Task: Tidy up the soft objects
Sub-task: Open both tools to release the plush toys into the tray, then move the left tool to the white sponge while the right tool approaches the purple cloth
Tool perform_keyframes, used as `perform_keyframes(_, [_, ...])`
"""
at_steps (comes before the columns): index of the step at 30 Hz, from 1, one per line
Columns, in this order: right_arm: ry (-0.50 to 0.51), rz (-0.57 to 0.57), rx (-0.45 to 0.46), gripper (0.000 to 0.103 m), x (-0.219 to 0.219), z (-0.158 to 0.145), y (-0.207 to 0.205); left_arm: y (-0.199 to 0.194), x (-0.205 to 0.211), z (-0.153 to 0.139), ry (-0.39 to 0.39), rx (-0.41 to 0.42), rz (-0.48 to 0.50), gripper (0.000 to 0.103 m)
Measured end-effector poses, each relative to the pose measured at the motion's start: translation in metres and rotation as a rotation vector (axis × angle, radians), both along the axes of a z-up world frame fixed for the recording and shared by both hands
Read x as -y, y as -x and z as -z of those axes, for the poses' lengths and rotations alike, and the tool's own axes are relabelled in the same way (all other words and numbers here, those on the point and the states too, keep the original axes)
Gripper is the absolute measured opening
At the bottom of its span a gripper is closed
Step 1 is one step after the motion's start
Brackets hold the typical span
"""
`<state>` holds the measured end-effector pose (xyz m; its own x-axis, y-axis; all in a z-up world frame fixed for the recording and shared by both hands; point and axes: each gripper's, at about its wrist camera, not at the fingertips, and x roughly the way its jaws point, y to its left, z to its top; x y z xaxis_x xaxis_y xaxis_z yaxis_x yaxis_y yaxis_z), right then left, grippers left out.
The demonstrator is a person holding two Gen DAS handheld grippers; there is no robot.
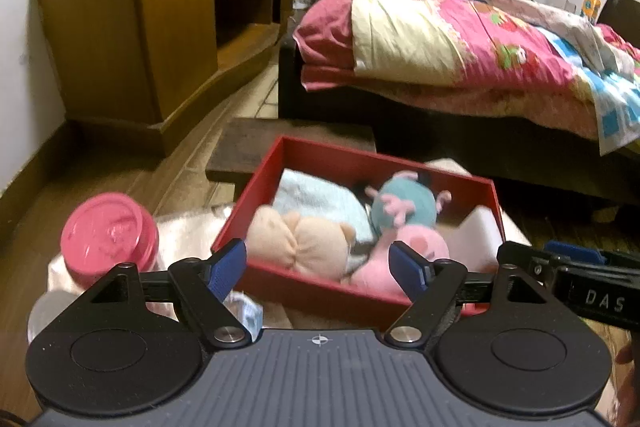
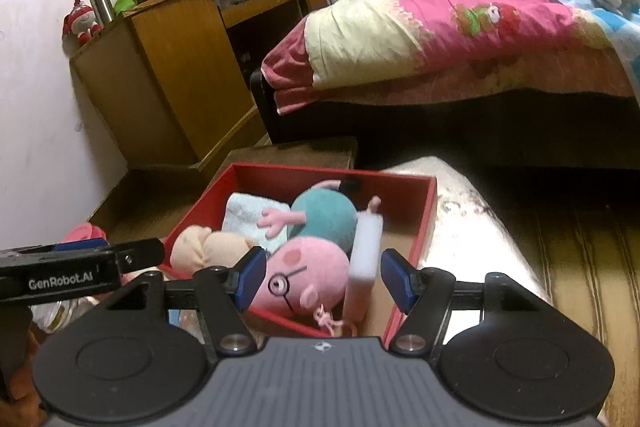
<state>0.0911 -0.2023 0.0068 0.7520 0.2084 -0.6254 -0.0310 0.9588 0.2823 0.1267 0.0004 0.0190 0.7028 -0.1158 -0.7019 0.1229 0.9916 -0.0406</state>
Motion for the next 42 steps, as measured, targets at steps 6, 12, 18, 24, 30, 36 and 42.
perform_keyframes(6, [-0.009,0.007,-0.046,0.035,0.004,0.011,0.02,0.022,-0.002,0.01,-0.004,-0.04,0.026,0.077])
perform_keyframes(12, [-0.031,0.022,-0.084,0.035,0.01,0.021,0.036,0.041,-0.001,0.018,0.0,-0.077,0.059,0.077])
perform_keyframes(18, [-0.034,0.014,-0.114,0.035,0.007,0.028,0.047,0.055,-0.002,0.032,-0.011,-0.128,0.067,0.077])
perform_keyframes(24, [-0.046,0.014,-0.131,0.037,0.007,0.033,0.057,0.068,-0.004,0.042,-0.016,-0.181,0.081,0.078])
perform_keyframes(30, [-0.066,0.029,-0.147,0.038,0.01,0.037,0.068,0.084,-0.004,0.052,-0.043,-0.213,0.09,0.078])
perform_keyframes(36, [-0.088,0.033,-0.161,0.039,0.008,0.04,0.078,0.096,-0.004,0.059,-0.069,-0.241,0.097,0.078])
perform_keyframes(42, [-0.095,0.034,-0.173,0.039,0.004,0.043,0.086,0.105,-0.006,0.063,-0.081,-0.246,0.101,0.079])
